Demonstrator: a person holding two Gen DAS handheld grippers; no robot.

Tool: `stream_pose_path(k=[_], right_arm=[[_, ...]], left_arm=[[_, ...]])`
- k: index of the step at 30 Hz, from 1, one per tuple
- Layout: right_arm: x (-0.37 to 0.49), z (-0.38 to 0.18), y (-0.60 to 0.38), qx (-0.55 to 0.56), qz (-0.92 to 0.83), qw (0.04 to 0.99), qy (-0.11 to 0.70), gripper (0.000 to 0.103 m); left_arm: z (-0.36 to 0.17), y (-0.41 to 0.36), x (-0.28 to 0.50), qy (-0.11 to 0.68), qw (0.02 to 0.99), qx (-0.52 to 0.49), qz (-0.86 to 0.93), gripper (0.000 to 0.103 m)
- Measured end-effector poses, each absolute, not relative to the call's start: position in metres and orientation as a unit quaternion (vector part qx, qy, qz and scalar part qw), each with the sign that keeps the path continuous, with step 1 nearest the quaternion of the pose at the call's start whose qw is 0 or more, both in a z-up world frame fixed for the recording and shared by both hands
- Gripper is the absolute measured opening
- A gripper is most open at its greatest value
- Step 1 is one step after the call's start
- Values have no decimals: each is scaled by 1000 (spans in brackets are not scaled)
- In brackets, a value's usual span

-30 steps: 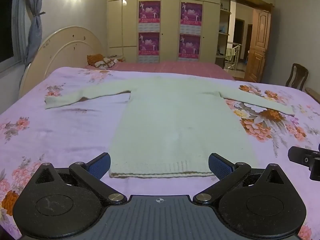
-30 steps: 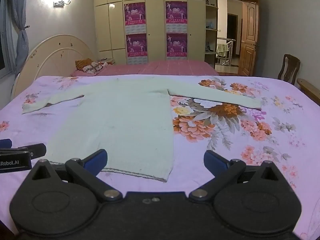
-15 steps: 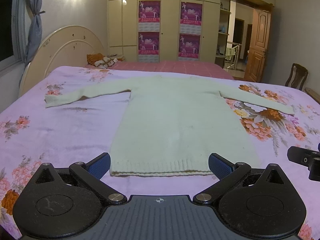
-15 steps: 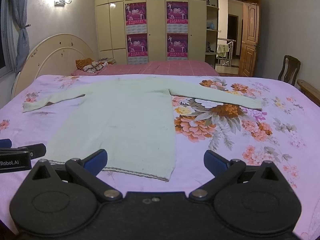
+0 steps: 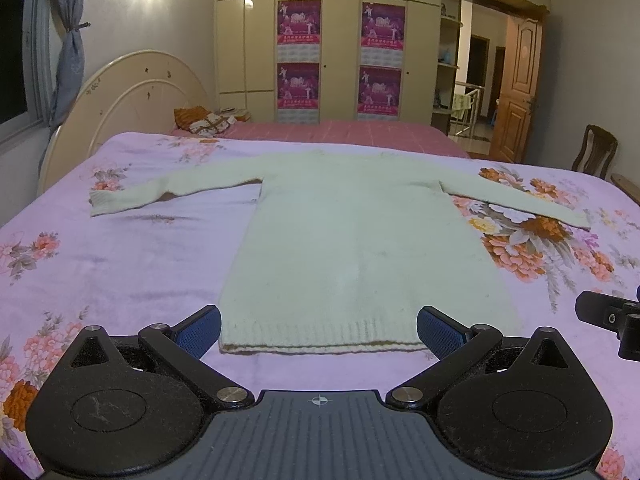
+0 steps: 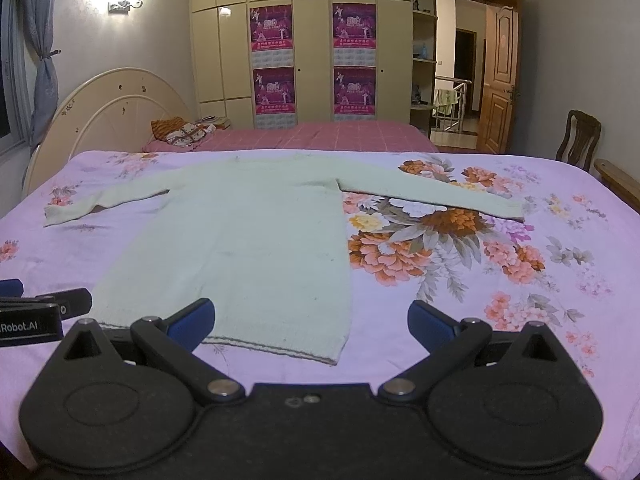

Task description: Fold small clothes

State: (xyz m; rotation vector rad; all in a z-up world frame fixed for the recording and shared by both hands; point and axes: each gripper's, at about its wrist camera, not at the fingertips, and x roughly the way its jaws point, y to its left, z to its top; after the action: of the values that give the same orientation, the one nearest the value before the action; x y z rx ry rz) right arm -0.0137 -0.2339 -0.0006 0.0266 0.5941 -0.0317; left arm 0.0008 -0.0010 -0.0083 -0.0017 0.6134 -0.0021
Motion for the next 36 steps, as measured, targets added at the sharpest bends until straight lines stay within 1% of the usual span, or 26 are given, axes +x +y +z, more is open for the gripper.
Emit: stream_pose_path(k=[36], right_arm=[[-13,-1,-235,14,-14,956,293,102]], left_arm=[[-7,-3,3,303,953,6,0,103]])
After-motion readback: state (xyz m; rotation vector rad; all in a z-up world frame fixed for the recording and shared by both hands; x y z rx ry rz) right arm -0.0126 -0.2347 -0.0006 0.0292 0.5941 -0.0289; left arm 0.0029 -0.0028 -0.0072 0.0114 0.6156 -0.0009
